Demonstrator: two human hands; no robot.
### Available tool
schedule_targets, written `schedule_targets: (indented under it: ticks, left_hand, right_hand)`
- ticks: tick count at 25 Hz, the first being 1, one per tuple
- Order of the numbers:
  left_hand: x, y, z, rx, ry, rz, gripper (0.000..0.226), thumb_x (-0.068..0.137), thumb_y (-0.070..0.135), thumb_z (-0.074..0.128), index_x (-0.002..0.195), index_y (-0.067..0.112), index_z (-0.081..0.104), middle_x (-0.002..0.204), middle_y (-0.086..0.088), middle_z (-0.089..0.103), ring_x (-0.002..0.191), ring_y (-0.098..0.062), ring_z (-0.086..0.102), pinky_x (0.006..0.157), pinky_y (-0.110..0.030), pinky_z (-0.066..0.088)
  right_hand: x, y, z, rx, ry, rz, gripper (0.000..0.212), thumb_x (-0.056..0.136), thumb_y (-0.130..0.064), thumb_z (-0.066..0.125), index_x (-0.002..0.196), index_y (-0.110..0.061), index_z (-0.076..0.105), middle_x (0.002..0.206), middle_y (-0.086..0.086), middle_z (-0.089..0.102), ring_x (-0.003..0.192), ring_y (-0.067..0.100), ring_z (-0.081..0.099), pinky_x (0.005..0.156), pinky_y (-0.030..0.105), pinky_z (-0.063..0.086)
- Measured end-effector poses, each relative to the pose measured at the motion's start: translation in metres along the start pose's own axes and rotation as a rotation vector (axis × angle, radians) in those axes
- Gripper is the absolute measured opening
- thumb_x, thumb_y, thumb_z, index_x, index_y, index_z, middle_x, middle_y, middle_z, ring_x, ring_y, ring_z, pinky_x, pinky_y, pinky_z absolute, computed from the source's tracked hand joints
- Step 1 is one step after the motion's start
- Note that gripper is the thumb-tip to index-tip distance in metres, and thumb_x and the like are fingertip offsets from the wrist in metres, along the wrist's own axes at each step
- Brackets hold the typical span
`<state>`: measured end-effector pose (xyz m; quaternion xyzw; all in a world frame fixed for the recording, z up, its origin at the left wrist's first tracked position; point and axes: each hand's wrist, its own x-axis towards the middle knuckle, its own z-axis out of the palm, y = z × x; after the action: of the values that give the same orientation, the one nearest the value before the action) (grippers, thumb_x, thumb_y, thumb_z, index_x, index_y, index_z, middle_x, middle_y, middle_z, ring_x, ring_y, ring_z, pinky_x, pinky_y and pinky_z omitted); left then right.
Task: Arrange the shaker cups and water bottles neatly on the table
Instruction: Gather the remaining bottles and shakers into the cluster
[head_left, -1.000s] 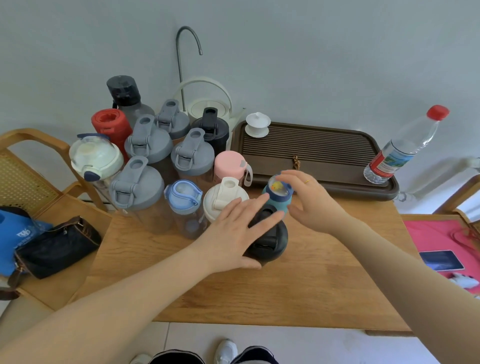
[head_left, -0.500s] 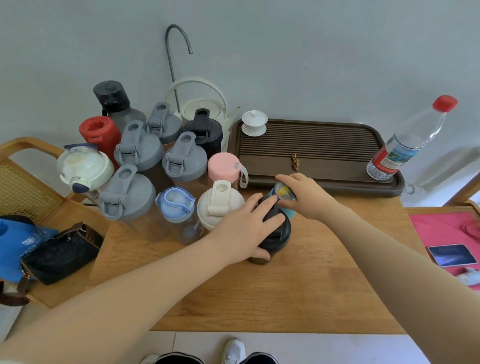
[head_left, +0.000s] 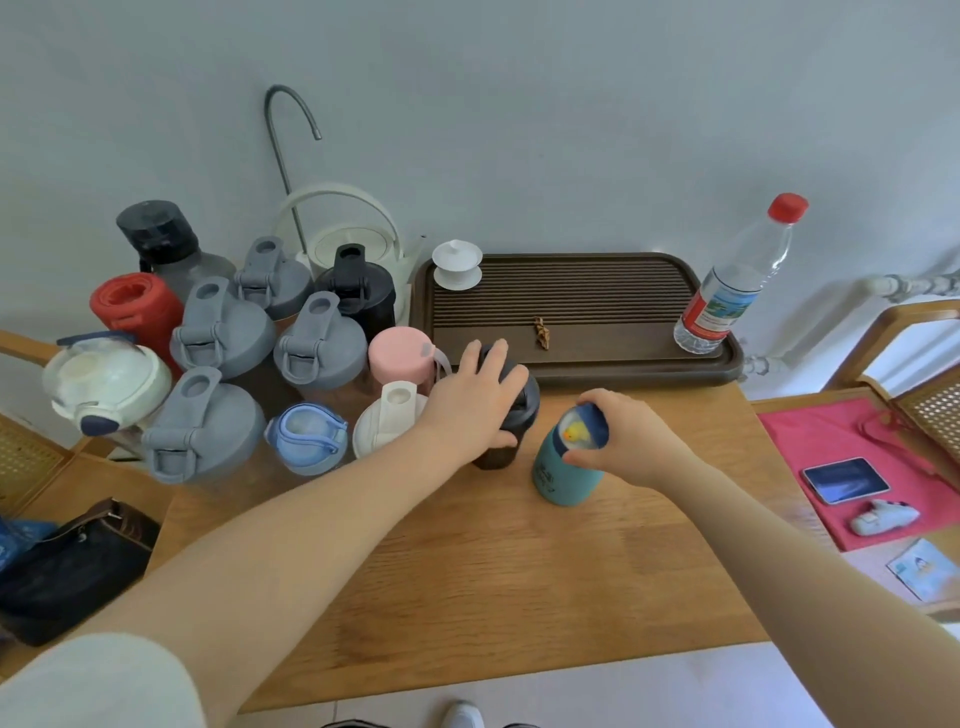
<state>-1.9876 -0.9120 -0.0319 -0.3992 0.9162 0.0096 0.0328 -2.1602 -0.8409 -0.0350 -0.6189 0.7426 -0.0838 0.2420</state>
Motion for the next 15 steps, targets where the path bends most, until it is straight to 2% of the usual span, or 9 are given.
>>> schedule_targets:
  ticks: [4,8,13,15]
  left_hand:
    - [0.009,-0.004,-0.001,-0.032,0.01,-0.023,0.071,0.084,0.034,0.06,0.14,0.013,0.02,0.154,-0.014,0.01,0.141,-0.033,0.007,0.1,-0.042,0.039]
    - [-0.013,-0.015,-0.005,-0.116,0.037,0.004,0.077,0.086,0.035,0.057,0.144,0.012,0.012,0.155,-0.012,0.01,0.142,-0.028,0.009,0.112,-0.04,0.02]
    - [-0.075,-0.045,-0.005,-0.087,0.102,-0.054,0.068,0.084,0.04,0.056,0.139,0.012,0.028,0.153,-0.01,0.02,0.141,-0.026,0.013,0.113,-0.039,0.016]
    - [-0.094,-0.054,-0.004,-0.099,0.084,-0.091,0.07,0.083,0.041,0.058,0.14,0.014,0.027,0.153,-0.008,0.019,0.14,-0.026,0.013,0.113,-0.038,0.015]
  right_hand:
    - [-0.009,-0.012,0.015,0.002,0.04,-0.05,0.064,0.073,-0.033,0.072,0.128,-0.019,0.042,0.124,0.002,0.054,0.111,0.018,0.051,0.09,0.029,0.045]
    - [-0.009,-0.022,0.03,0.03,0.092,-0.066,0.064,0.074,-0.034,0.072,0.128,-0.018,0.043,0.123,0.002,0.056,0.111,0.018,0.051,0.089,0.028,0.045]
    - [-0.013,-0.037,0.057,0.095,0.227,-0.01,0.068,0.073,-0.042,0.07,0.13,-0.018,0.042,0.126,0.001,0.055,0.115,0.021,0.05,0.094,0.035,0.048]
    - [-0.015,-0.045,0.065,0.127,0.256,0.01,0.07,0.073,-0.043,0.07,0.131,-0.017,0.041,0.128,0.001,0.054,0.118,0.021,0.048,0.094,0.034,0.046]
